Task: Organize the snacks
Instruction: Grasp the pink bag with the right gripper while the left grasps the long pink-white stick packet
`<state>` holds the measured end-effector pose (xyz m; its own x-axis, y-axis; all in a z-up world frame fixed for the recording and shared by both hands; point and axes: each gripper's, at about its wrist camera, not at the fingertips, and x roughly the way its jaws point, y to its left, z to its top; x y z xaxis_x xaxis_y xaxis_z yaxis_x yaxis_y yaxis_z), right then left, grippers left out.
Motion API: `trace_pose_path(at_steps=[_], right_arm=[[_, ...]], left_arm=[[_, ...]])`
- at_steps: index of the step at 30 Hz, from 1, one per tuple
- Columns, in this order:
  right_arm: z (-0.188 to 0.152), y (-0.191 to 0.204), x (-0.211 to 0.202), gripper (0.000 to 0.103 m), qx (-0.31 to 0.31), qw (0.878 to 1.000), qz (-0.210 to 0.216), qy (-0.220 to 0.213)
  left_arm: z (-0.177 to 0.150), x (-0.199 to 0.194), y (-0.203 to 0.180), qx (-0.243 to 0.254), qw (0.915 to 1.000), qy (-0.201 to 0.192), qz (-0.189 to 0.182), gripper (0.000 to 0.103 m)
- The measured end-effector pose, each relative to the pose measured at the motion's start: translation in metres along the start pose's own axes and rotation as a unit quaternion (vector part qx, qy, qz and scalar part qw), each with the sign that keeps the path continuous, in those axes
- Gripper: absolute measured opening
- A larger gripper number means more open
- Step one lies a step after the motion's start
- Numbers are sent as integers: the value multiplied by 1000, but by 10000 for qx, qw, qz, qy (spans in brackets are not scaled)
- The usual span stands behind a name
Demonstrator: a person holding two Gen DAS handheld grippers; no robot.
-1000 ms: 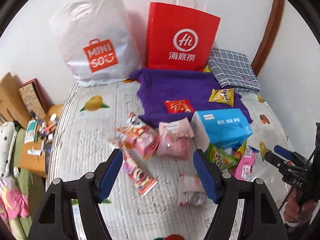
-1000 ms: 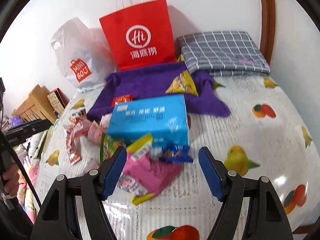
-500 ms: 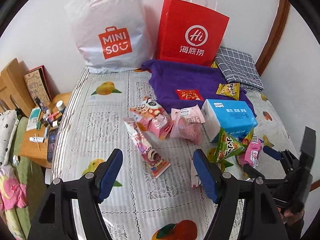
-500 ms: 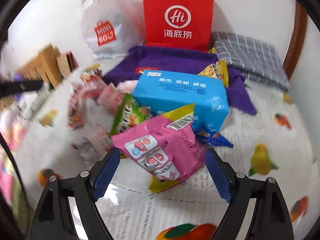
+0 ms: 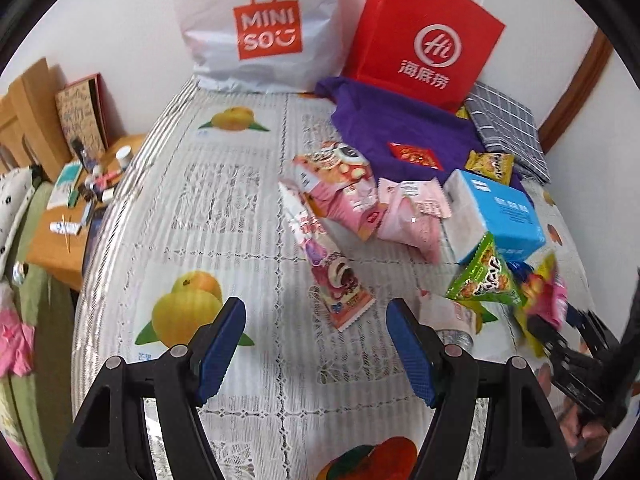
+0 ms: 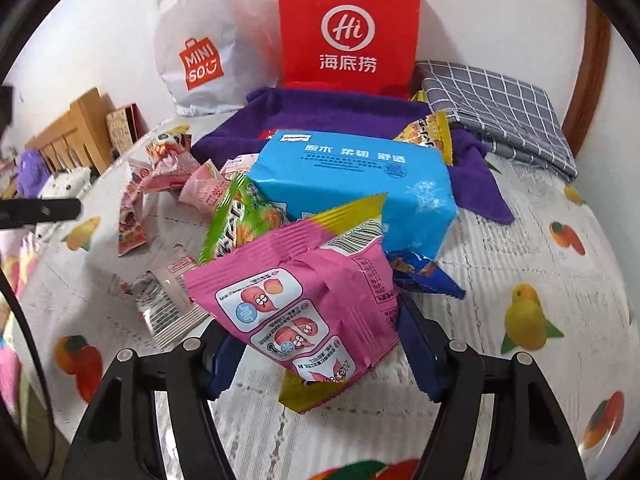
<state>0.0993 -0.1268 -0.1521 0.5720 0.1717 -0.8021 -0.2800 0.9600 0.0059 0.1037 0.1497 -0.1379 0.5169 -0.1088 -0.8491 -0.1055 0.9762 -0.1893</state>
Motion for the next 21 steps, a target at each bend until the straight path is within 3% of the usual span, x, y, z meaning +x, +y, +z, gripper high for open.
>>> trace_pose_path(at_steps=[6, 16, 21], right_arm=[[-4, -11, -12, 70, 258, 9997, 23, -10], [3, -26, -20, 70, 554, 9979, -323, 67], [4, -31, -21, 70, 588, 9973, -422, 102]], left_arm=[[7, 21, -4, -52, 9999, 108, 30, 70], [27, 57, -17, -4, 9996, 211, 175, 69], [34, 73, -20, -60, 9992, 320, 252, 59]])
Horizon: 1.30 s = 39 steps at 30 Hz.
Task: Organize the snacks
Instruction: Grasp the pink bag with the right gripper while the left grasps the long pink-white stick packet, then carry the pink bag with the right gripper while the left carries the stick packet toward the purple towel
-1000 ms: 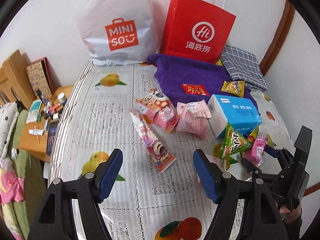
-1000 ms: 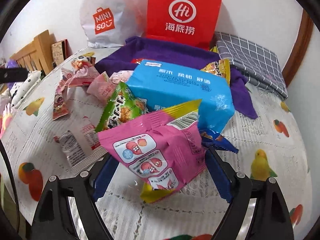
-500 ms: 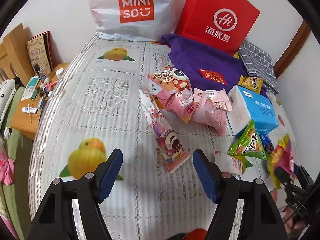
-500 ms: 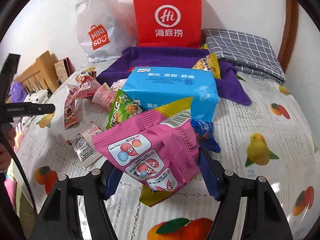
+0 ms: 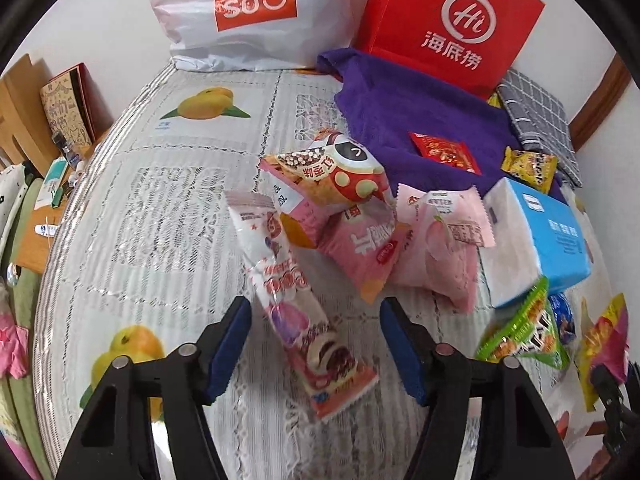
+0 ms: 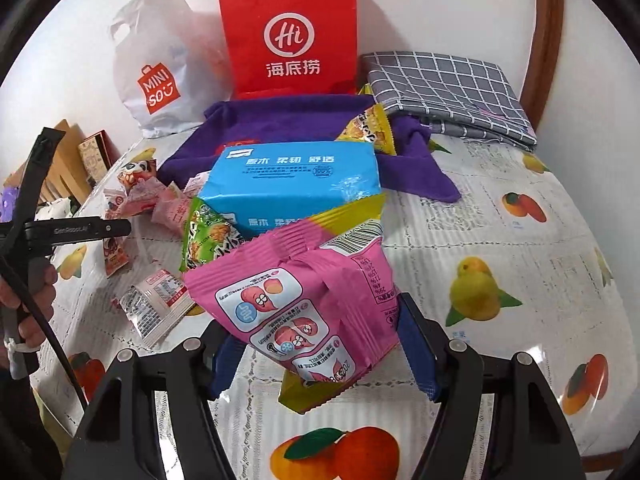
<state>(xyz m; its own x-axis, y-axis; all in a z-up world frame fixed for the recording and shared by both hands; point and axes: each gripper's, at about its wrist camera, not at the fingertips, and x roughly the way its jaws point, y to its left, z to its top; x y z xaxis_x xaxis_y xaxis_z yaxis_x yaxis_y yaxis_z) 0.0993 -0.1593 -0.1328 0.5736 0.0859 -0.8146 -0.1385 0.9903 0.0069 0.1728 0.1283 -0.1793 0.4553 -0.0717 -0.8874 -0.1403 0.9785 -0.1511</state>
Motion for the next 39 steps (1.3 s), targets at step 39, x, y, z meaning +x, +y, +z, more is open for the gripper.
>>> trace_pose_path(at_steps=[39], right_arm=[[-9, -6, -67, 69, 357, 9987, 98, -337]], left_arm=[[-60, -95, -25, 444, 9975, -401, -370, 22]])
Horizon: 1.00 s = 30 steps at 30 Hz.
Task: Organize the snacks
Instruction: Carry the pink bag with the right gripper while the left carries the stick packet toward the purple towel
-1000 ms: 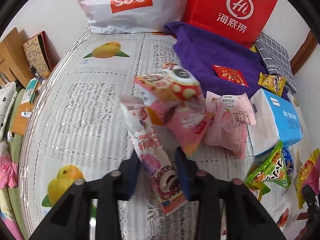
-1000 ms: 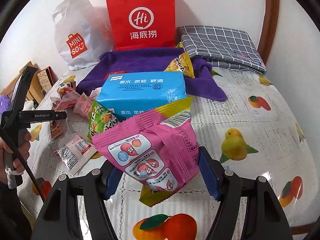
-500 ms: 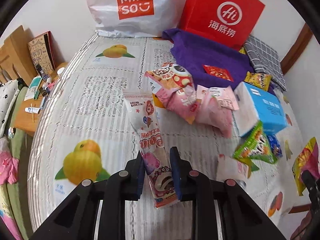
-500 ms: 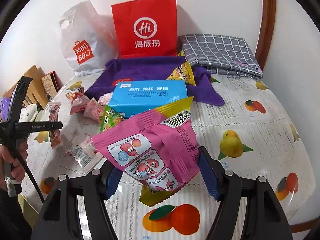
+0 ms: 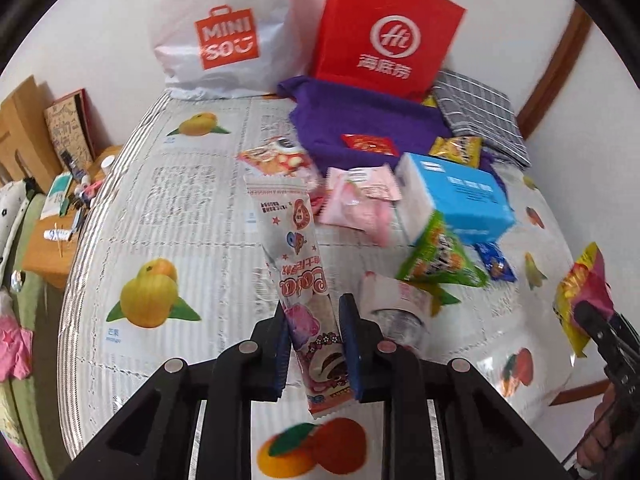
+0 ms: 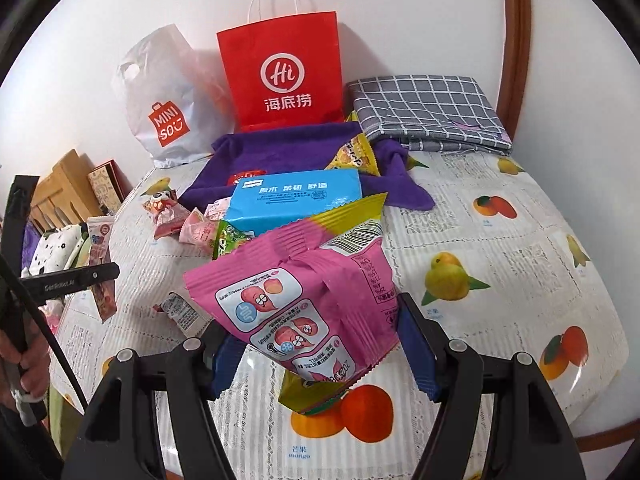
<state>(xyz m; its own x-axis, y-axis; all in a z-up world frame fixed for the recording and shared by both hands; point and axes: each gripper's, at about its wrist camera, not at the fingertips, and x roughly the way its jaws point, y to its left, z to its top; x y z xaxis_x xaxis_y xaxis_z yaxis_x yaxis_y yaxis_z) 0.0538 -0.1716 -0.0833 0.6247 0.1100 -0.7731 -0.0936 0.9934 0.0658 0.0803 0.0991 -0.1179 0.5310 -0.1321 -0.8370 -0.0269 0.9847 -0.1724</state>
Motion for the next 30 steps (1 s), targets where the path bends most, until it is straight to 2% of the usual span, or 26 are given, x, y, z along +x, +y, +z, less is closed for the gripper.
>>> trace_pose_path(at_steps=[9, 20, 24, 30], right_arm=[[9, -9, -13, 69, 12, 9999, 2, -112], [38, -14, -21, 69, -116, 9995, -16, -304], [50, -16, -19, 69, -130, 9993, 3, -350], [64, -14, -11, 69, -139, 9991, 125, -388]], left_arm=[[9, -13, -29, 199, 9996, -143, -130, 22], [38, -18, -72, 514, 9976, -313, -332, 22], [49, -13, -85, 578, 9969, -272, -466, 22], [61, -8, -99, 741, 9959, -242, -455, 22]])
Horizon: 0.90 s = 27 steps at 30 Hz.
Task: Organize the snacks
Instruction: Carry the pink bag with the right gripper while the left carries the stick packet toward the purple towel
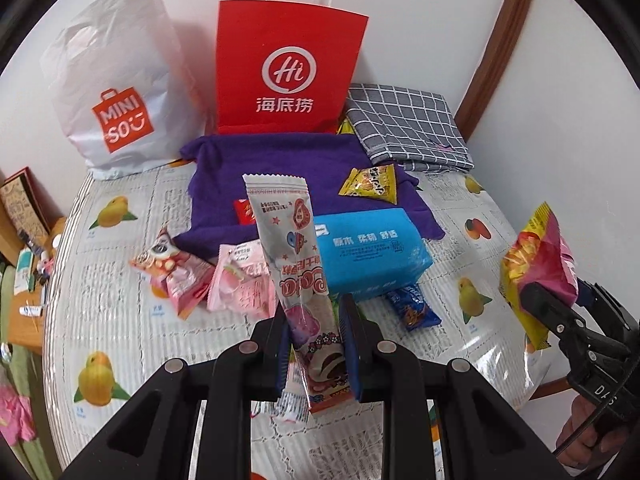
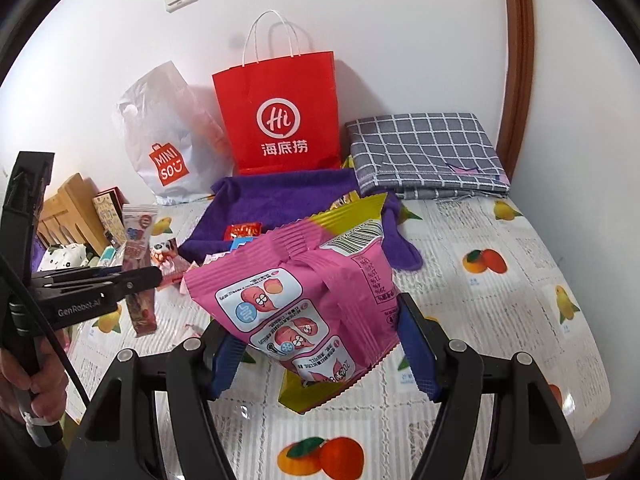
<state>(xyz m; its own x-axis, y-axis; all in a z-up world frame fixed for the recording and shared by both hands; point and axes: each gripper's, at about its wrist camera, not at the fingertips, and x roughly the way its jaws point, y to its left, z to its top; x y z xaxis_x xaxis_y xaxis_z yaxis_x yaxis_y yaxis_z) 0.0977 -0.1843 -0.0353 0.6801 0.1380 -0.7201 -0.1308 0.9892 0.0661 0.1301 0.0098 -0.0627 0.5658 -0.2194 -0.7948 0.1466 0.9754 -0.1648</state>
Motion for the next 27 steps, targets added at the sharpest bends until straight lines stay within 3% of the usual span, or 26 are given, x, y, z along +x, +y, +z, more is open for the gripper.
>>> trace_pose_path(at_steps=[27], right_arm=[[87, 8, 72, 69, -187, 9989, 417, -117]], left_arm=[[81, 29, 25, -17, 9997, -192, 148, 22]])
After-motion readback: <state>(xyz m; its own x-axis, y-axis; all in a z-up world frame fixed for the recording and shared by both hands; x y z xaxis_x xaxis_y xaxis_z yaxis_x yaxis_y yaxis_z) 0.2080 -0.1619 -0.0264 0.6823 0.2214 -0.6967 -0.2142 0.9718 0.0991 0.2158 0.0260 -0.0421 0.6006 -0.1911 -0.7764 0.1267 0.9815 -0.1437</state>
